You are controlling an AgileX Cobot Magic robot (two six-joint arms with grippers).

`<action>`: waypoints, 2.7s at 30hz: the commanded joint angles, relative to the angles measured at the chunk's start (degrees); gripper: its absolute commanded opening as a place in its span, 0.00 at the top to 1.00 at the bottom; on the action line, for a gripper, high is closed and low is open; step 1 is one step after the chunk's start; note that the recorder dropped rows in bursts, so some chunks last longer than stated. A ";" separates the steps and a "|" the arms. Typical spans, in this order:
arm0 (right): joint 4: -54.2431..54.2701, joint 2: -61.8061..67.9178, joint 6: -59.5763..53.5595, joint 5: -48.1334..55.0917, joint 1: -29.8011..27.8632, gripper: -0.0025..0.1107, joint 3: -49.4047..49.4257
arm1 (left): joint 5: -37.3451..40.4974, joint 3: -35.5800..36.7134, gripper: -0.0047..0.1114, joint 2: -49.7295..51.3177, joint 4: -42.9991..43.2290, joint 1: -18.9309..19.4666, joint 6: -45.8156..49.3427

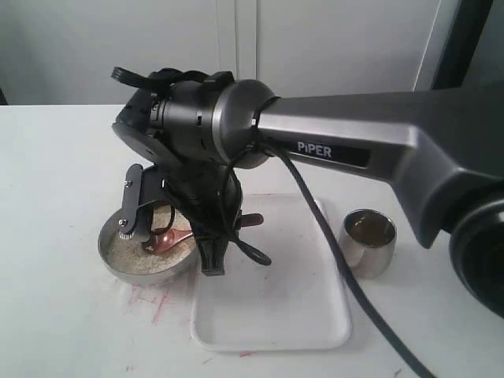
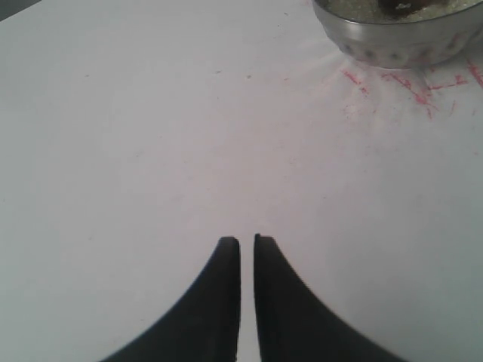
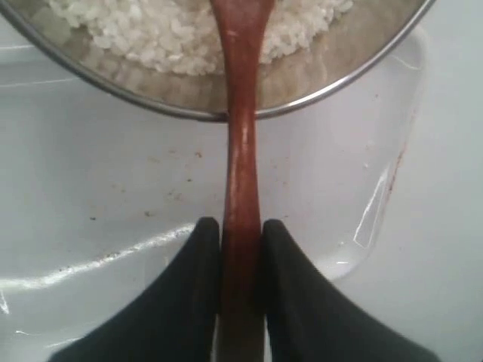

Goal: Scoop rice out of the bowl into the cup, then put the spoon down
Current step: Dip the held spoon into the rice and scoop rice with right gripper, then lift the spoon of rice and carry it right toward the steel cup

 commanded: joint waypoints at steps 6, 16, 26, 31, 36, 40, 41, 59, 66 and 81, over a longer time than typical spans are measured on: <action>-1.41 -0.12 -2.79 0.24 0.61 0.98 0.22 | 2.77 0.53 0.84 0.37 -0.32 -0.22 -0.33; -5.51 -0.12 -4.70 0.24 3.24 0.98 0.22 | 2.77 0.53 0.84 0.37 -0.32 -0.22 -0.33; -3.51 -0.12 -2.28 0.24 3.00 0.98 0.22 | 2.77 0.53 0.84 0.37 -0.32 -0.22 -0.33; -0.97 -0.12 0.19 0.24 2.75 0.98 0.22 | 2.77 0.53 0.84 0.37 -0.32 -0.22 -0.33; -0.56 -0.12 1.80 -0.60 2.75 0.98 0.22 | 2.77 0.53 0.84 0.37 -0.32 -0.22 -0.33; 0.15 -0.12 4.72 -0.46 1.09 0.98 0.22 | 2.77 0.53 0.84 0.37 -0.32 -0.22 -0.33; 0.48 -0.12 4.72 -0.46 0.53 0.98 0.22 | 2.77 0.53 0.84 0.37 -0.32 -0.22 -0.33; 12.42 -3.14 3.05 -2.18 -4.17 0.98 0.22 | 2.77 0.53 0.84 0.37 -0.32 -0.22 -0.33; 16.06 -3.38 1.47 -2.06 -5.88 0.98 0.22 | 2.77 0.53 0.84 0.37 -0.32 -0.22 -0.33; 23.87 -8.27 -3.45 0.24 -9.71 0.98 0.22 | 2.77 0.53 0.84 0.37 -0.32 -0.22 -0.33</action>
